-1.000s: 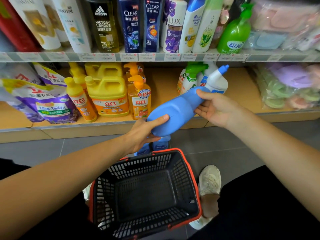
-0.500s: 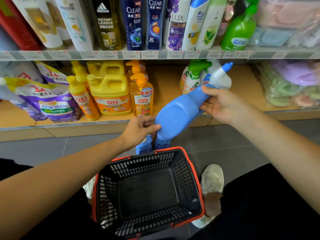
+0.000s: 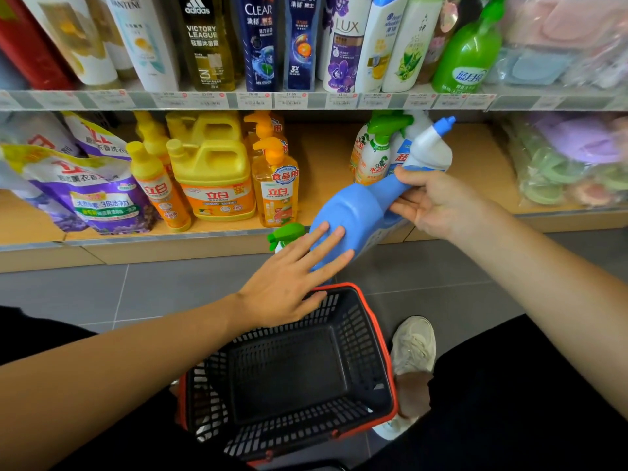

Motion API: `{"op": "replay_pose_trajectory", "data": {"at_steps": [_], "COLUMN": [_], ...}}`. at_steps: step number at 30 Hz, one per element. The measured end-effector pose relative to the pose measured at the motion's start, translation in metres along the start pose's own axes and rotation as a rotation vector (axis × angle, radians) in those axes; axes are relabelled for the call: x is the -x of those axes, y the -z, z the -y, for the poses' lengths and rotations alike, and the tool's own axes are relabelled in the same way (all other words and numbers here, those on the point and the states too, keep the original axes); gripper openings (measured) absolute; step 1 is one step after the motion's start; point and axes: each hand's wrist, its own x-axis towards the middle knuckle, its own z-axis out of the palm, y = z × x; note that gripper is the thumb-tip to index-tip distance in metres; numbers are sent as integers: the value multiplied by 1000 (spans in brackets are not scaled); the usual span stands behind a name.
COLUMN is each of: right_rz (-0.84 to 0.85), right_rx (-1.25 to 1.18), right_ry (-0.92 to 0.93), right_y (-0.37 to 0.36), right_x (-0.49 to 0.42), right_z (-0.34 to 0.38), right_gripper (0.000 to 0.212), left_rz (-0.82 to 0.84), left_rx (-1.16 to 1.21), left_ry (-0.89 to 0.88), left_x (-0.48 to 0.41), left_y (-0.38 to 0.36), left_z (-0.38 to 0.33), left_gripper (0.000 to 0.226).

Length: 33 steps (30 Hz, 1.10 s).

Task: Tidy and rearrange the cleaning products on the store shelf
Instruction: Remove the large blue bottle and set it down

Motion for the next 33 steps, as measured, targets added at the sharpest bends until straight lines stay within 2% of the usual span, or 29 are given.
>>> {"op": "replay_pose_trajectory", "data": {"at_steps": [4,8,12,17,22,26,28,33], "right_rz": [-9,-13,8,94,216,311,348,423], "right_rx": [15,38,135,369,654,775,840,1080], "right_ry": [-4,-14,-1,31,135,189,214,325], "right_y": [0,0,1,5,9,11,13,16], "right_x": [-1,-4,-5,-2,2,3,3,-2], "right_z": [1,2,0,-5,-9,-11,-11,-11], "right_gripper": [41,34,21,39,12,15,23,29], "left_rz": [206,391,264,96,74,-23,-103,-168], "left_rx": [-120,-64,62,402,723,902,1018,1301], "left_ry": [-38,-2,232,623,796,930,1033,1183], "left_x": [22,34,21,-9,-39,-51,-55,-57], "left_y": [-7,-6,6,22,26,27,28,29], "left_z": [13,28,41,51,50,55,60,69], "left_gripper": [87,67,38,30,36,50,57,49]}}
